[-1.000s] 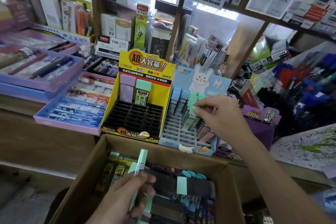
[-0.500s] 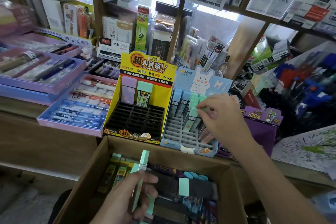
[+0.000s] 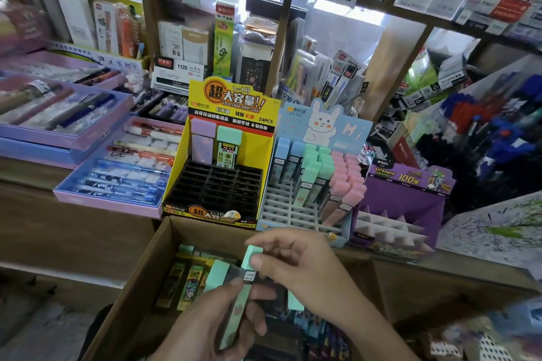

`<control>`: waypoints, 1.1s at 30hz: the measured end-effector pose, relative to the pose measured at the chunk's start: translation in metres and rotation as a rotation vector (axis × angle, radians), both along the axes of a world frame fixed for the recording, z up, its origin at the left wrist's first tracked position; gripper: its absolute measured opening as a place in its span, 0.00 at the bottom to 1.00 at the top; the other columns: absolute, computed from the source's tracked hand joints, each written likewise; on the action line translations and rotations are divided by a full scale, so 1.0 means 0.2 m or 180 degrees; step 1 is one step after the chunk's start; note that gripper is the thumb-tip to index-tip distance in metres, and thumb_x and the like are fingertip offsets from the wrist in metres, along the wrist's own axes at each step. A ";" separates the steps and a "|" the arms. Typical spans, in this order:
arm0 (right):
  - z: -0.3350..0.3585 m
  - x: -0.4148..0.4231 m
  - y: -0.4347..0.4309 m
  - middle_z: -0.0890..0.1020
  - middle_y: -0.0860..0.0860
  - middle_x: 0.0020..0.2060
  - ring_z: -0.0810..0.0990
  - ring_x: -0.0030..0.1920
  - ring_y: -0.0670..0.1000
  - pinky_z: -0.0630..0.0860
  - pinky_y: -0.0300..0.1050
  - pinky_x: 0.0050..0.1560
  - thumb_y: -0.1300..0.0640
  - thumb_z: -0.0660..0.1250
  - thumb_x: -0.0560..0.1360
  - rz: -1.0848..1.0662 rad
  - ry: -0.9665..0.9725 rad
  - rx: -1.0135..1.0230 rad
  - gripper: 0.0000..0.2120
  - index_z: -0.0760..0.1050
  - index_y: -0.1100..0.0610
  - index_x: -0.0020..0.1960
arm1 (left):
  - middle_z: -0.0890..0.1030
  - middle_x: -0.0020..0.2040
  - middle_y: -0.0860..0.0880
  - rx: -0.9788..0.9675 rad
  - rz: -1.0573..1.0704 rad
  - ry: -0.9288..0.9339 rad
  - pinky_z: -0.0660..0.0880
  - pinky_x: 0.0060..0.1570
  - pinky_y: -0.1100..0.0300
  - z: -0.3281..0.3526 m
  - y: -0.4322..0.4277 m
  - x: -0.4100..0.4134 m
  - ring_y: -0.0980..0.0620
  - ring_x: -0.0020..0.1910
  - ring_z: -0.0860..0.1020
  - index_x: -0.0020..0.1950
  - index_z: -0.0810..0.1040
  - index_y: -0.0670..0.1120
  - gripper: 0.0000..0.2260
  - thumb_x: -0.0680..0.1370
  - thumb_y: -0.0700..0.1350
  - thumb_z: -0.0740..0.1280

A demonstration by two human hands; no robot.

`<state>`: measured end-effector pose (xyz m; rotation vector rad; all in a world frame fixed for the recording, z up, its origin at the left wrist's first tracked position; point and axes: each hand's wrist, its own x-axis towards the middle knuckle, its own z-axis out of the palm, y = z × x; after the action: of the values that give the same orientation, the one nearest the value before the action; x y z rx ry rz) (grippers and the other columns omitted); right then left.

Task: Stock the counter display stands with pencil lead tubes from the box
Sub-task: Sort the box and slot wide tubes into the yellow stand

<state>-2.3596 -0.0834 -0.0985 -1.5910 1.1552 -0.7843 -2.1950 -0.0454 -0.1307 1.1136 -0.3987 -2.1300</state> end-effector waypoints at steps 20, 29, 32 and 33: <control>0.31 -0.35 -0.18 0.87 0.50 0.41 0.86 0.41 0.51 0.84 0.40 0.43 0.64 0.75 0.75 -0.0913 0.0329 -0.1386 0.08 0.84 0.54 0.52 | 0.64 0.76 0.55 -0.2519 -0.2750 -0.4451 0.65 0.73 0.54 -0.16 0.03 0.09 0.48 0.74 0.65 0.74 0.63 0.58 0.21 0.81 0.61 0.60; 0.37 -0.39 -0.33 0.85 0.53 0.41 0.83 0.41 0.53 0.83 0.43 0.44 0.64 0.75 0.76 -0.1160 0.0866 -0.1707 0.07 0.85 0.56 0.52 | 0.57 0.81 0.55 -0.2573 -0.2848 -0.4269 0.60 0.75 0.58 -0.18 0.00 0.09 0.50 0.78 0.61 0.78 0.57 0.58 0.21 0.85 0.57 0.54; 0.35 -0.39 -0.36 0.82 0.51 0.39 0.78 0.37 0.46 0.77 0.40 0.41 0.62 0.75 0.76 -0.1174 0.1196 -0.1762 0.07 0.85 0.57 0.53 | 0.58 0.80 0.54 -0.2598 -0.2922 -0.4270 0.61 0.75 0.57 -0.22 0.01 0.10 0.49 0.77 0.63 0.78 0.58 0.57 0.24 0.83 0.57 0.57; 0.34 -0.39 -0.37 0.80 0.50 0.38 0.75 0.36 0.43 0.74 0.36 0.40 0.63 0.75 0.76 -0.1169 0.1262 -0.1778 0.07 0.86 0.57 0.53 | 0.60 0.79 0.53 -0.2583 -0.2880 -0.4257 0.62 0.73 0.59 -0.24 0.02 0.10 0.49 0.76 0.63 0.78 0.59 0.55 0.24 0.83 0.57 0.57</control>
<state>-2.4377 -0.1578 -0.0302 -2.0885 1.6435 -1.1349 -2.1751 -0.0424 -0.1794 1.8146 -2.4419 -1.1014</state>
